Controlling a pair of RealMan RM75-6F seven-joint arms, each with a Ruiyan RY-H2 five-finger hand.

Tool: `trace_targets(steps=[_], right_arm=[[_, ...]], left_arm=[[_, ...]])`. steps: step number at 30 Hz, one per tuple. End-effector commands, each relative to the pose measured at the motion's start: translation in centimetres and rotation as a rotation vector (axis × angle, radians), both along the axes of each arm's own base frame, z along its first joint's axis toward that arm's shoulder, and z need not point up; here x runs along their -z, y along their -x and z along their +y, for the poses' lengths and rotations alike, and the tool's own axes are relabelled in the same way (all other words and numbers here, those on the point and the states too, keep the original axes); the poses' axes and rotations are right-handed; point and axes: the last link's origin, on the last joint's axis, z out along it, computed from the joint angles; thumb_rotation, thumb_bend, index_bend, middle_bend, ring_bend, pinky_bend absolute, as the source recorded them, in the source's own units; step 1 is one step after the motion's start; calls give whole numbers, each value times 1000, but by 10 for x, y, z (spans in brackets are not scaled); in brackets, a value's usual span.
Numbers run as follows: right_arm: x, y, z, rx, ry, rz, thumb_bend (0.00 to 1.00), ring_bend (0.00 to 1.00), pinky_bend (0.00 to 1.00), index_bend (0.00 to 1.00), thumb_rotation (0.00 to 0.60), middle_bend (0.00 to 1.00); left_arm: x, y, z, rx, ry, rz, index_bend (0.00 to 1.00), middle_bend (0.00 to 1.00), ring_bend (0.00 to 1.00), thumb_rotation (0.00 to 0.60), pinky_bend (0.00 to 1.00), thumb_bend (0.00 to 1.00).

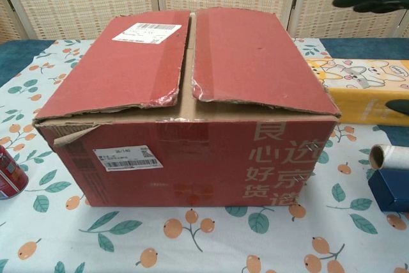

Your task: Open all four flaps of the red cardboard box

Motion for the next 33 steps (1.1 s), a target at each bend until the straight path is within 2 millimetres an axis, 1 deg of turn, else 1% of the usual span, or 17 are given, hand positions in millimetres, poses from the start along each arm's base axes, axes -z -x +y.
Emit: trace_targets(steps=[1,7,14,20,28,33], right_arm=[[9,-20,1,-61,-22,13,379,0,0,0,600,0],[28,-45,-1,-127,-43,19,379,0,0,0,600,0],[52,-67,-7,-202,-46,16,379,0,0,0,600,0],[68,-80,-12,-235,-40,20,381,0,0,0,600,0],[81,-92,-17,-268,-14,17,386,0,0,0,600,0],[86,-97,-22,-275,4,32,385,0,0,0,600,0]], left_arm=[[-1,0,1,0,0,-1,14,86,105,600,78,370],[-5,4,2,-28,-34,9,13,86,104,600,78,370],[-9,3,0,-34,-51,-10,11,86,102,600,78,370],[-12,3,-1,-31,-52,-25,11,86,102,600,78,369],[-16,3,-5,-20,-54,-45,12,86,103,600,78,370],[-18,3,-4,-19,-54,-53,13,86,102,600,78,370]])
